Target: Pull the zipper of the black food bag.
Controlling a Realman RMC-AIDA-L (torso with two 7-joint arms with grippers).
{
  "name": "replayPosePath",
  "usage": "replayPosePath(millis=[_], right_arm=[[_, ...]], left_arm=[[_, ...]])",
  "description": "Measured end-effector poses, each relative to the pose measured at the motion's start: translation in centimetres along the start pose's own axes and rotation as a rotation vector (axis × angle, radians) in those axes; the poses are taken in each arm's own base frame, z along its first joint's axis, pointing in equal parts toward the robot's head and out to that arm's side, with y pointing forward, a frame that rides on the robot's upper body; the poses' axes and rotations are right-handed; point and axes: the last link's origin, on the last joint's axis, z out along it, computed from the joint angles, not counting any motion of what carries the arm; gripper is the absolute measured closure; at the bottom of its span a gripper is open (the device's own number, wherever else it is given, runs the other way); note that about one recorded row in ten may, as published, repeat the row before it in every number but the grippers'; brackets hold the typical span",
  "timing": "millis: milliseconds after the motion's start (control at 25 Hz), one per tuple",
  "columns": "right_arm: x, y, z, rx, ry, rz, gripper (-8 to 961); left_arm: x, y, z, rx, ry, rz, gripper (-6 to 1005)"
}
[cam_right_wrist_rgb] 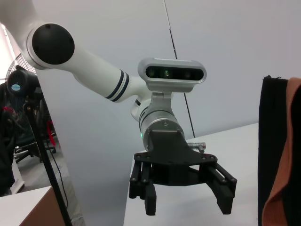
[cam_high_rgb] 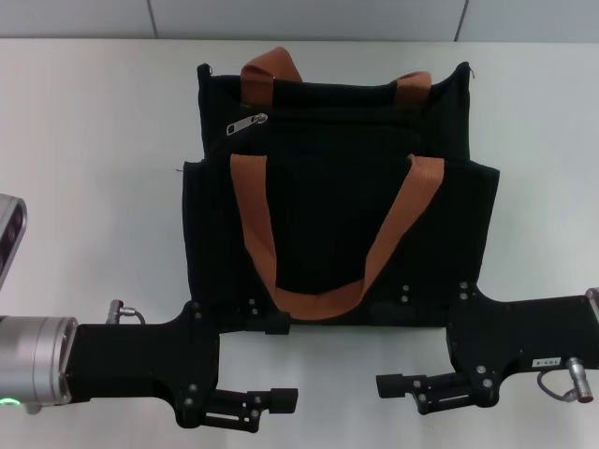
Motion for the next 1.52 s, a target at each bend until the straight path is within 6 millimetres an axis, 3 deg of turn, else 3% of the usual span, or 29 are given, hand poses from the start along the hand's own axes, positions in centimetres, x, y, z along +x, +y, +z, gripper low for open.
replayPosePath(millis=[960, 1240, 1360, 1400, 1520], right_arm=[[-0.1, 0.0, 0.0, -0.002, -0.005, -0.01, 192], [-0.1, -0.2, 0.0, 0.01, -0.001, -0.013, 192], [-0.1, -0.2, -0.1, 0.013, -0.002, -0.013, 192], [-0.1, -0.2, -0.1, 0.017, -0.005, -0.013, 192], [-0.1, -0.3, -0.2, 0.023, -0.01, -0.011, 192]], left_arm=[[-0.1, 0.1, -0.2, 0.007, 0.008, -0.002, 168], [3.8, -0.2, -1.4, 0.095, 0.304, 0.203, 168], [3.8, -0.2, -1.4, 0.095, 0.304, 0.203, 167], [5.4, -1.0, -2.5, 0.239, 0.495, 0.265, 167], [5.9, -1.5, -3.8, 0.357, 0.581, 0.287, 167]])
